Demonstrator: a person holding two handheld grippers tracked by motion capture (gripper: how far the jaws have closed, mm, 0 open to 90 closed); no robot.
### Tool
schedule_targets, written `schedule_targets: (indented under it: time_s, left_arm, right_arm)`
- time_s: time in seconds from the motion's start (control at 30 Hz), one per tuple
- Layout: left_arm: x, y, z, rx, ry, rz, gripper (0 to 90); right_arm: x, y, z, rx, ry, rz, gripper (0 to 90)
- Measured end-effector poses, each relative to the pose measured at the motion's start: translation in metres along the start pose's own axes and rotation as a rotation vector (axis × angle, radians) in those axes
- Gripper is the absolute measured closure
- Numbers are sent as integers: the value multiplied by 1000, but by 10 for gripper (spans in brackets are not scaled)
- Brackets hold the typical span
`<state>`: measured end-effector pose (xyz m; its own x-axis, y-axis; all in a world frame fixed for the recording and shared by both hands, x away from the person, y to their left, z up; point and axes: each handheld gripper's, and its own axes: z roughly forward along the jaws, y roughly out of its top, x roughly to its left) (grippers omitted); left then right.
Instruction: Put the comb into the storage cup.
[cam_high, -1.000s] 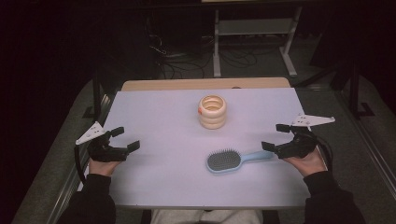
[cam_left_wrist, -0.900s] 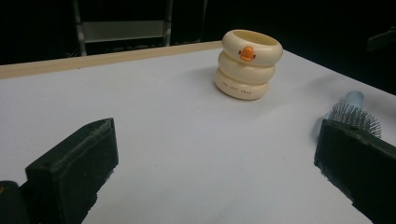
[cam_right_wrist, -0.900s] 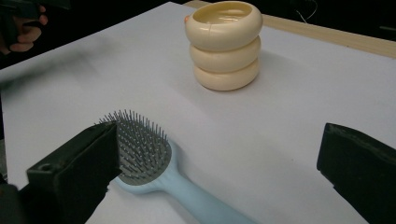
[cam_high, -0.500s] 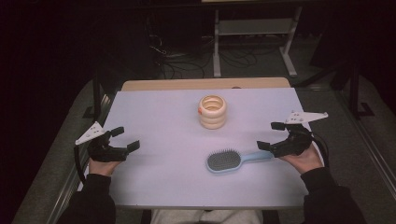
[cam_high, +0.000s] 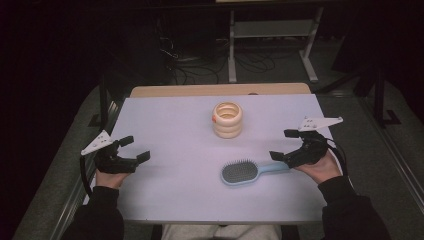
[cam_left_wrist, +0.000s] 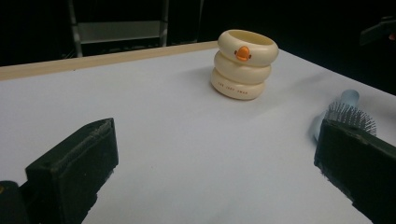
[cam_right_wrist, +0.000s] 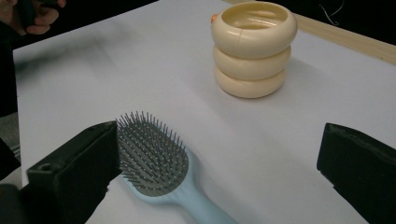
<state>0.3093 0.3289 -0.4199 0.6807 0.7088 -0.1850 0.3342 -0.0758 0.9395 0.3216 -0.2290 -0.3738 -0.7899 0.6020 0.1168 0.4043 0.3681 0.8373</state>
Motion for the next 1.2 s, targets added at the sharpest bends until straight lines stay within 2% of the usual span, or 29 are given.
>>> schedule_targets:
  time_s: [0.57,1.2]
  left_arm:
    - [0,0,0,0,1,2,0]
    - [0,0,0,1,-1,5,0]
  right_arm:
    - [13,14,21,62,70,-52,0]
    - [38,30,56,177,174,-139,0]
